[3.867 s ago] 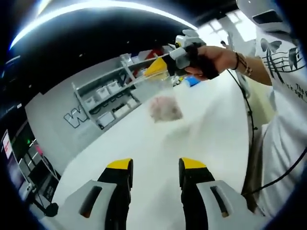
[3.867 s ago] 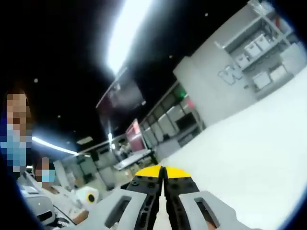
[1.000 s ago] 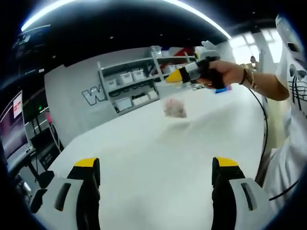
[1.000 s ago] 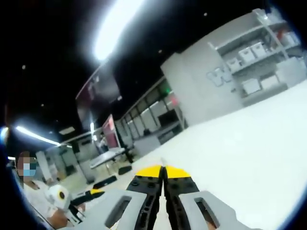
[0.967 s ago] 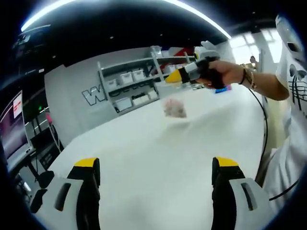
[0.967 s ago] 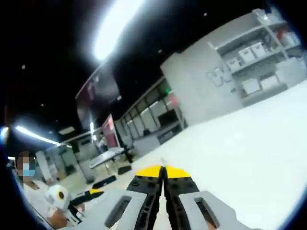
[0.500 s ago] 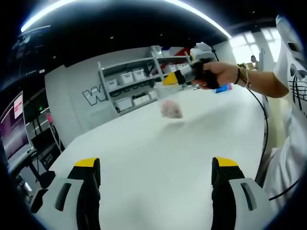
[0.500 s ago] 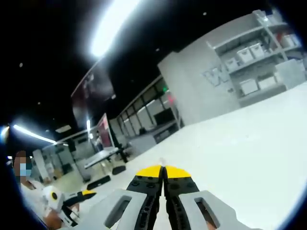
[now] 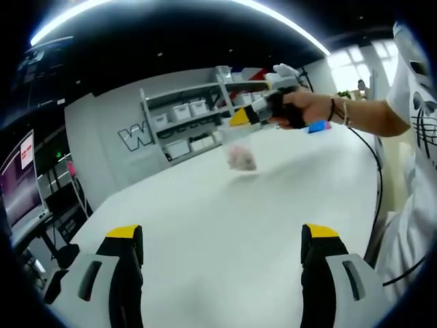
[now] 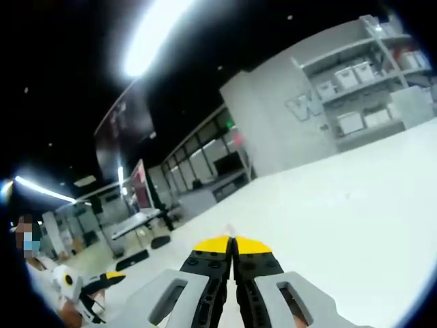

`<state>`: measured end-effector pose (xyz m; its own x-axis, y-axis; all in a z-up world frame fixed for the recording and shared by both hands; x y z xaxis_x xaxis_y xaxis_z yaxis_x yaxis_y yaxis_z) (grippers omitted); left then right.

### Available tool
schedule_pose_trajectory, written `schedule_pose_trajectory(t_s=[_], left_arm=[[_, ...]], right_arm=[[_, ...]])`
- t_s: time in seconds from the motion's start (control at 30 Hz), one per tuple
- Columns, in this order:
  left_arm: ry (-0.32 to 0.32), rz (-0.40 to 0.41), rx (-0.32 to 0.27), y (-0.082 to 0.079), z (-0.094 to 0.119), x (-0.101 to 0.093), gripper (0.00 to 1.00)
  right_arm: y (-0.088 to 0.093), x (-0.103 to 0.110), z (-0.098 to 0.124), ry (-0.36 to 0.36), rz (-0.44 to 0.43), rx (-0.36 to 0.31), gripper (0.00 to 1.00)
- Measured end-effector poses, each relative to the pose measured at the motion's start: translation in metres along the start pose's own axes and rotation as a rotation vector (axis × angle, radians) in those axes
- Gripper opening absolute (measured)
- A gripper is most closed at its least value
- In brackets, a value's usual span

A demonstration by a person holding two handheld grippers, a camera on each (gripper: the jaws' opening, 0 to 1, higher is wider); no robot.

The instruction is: Open the resealable bag by pulling the two sides of the seal apart until the entire bag opening is separated and visibly accessible.

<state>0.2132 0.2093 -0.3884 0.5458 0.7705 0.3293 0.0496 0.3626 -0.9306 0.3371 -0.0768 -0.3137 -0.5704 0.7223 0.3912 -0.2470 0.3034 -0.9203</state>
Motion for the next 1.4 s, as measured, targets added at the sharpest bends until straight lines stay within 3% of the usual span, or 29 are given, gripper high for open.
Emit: schedule_pose_trajectory(t_s=[0.6,1.4], left_arm=[[0.0,0.002,-0.002,0.0,-0.001,0.004,0.95],[-0.005,0.0,-0.004,0.001,-0.001,0.007,0.95]], right_arm=[[-0.011,-0.026,-0.023,0.041,-0.002,0.02,0.0],[-0.022,-0.043,-0.047,0.069,0.012,0.045,0.0]])
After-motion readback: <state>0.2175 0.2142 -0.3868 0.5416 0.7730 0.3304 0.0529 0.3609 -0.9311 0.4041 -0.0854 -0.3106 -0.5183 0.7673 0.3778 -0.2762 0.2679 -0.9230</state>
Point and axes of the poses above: the point that each gripper's makers call its tool centre point, and the gripper's own axes: z roughly backward along the fingers, x roughly to its left, y roughly out of its underside, the point moved 8 cm from there along z, roughly backward along the fingers, and after that the axes turned 5 degrees about -y, right-handed, at the moved point
